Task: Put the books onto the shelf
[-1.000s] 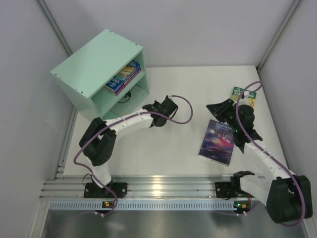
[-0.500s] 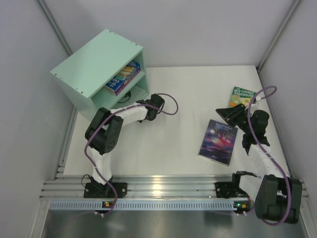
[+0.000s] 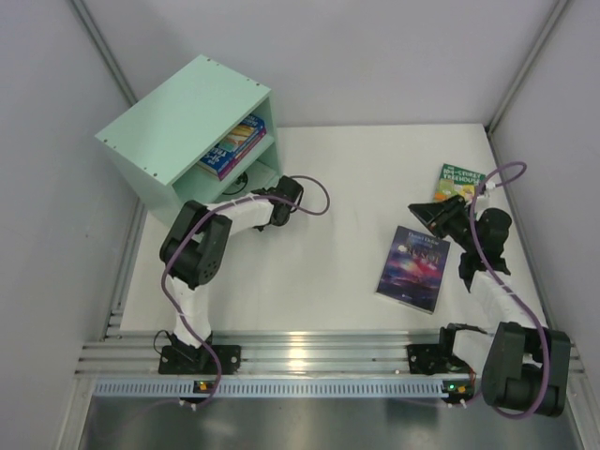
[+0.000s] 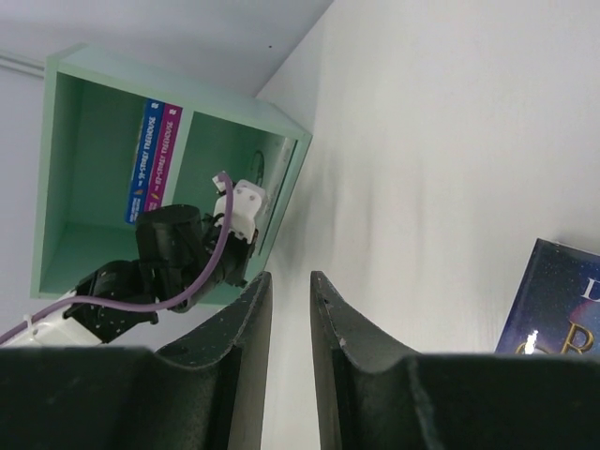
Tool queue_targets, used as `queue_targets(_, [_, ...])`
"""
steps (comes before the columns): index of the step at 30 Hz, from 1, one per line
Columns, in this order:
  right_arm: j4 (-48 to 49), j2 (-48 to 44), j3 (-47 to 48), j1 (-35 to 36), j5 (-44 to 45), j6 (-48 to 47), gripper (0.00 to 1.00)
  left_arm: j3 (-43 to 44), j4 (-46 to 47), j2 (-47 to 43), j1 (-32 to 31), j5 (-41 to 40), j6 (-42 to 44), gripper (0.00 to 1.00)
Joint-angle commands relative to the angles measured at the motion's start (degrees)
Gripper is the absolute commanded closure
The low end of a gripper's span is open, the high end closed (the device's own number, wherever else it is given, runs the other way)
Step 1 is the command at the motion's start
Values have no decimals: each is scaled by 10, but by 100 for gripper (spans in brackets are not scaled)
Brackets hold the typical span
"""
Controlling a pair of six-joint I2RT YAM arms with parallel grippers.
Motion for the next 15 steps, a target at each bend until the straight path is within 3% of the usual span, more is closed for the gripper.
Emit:
queue_targets(1, [43, 5, 2, -12, -9, 0, 77, 3, 22, 15, 1, 3, 7, 100])
queue_targets(15, [55, 11, -5, -20, -11, 5, 77, 10, 28, 28, 15, 0, 5, 100])
